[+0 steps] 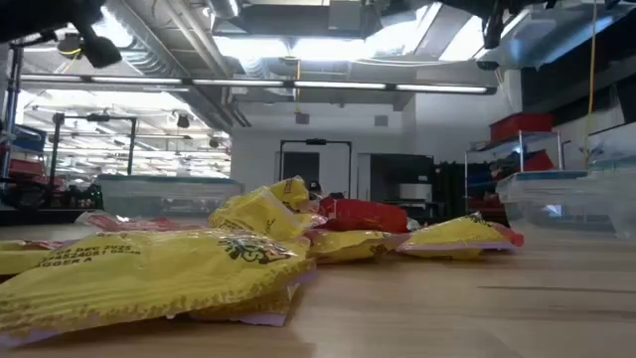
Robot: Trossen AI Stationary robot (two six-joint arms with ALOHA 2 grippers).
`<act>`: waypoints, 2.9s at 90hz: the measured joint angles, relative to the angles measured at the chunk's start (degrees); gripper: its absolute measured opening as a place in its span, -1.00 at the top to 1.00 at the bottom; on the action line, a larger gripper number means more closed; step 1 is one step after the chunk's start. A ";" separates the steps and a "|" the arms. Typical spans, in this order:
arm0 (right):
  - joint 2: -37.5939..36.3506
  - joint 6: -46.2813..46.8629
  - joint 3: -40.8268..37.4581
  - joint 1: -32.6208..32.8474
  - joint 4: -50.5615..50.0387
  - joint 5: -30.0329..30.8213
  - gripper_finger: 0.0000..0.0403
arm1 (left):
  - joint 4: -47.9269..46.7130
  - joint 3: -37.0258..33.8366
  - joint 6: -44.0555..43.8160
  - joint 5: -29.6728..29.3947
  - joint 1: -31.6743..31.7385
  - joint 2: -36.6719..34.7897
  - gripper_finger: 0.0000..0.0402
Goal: Sort candy
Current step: Open the rectangular transparent bin
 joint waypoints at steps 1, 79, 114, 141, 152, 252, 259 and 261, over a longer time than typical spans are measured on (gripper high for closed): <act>0.00 0.03 0.00 0.00 -0.15 0.20 1.00 | -0.51 0.52 0.09 1.16 0.06 0.26 1.00; 0.00 1.60 0.00 0.00 2.30 6.58 1.00 | -84.51 61.05 13.17 1.30 13.35 53.38 1.00; 0.00 1.63 0.02 0.00 2.06 6.25 1.00 | -106.90 62.33 6.28 14.12 25.64 68.10 0.82; 0.00 1.65 0.02 0.00 1.97 4.72 1.00 | -108.57 62.33 15.86 16.09 28.27 77.22 0.16; 0.00 1.65 0.02 0.00 1.95 3.97 1.00 | -108.59 62.33 22.60 16.05 28.59 79.81 -0.07; -0.02 5.10 0.02 0.00 1.42 1.87 1.00 | -114.79 65.25 31.09 8.81 25.25 89.98 0.99; -0.02 5.10 0.02 0.02 1.24 1.87 1.00 | -114.32 65.77 31.11 8.61 24.47 89.92 0.99; -0.02 5.10 0.02 0.01 1.20 1.87 1.00 | -114.48 66.06 31.12 8.60 24.31 89.90 0.99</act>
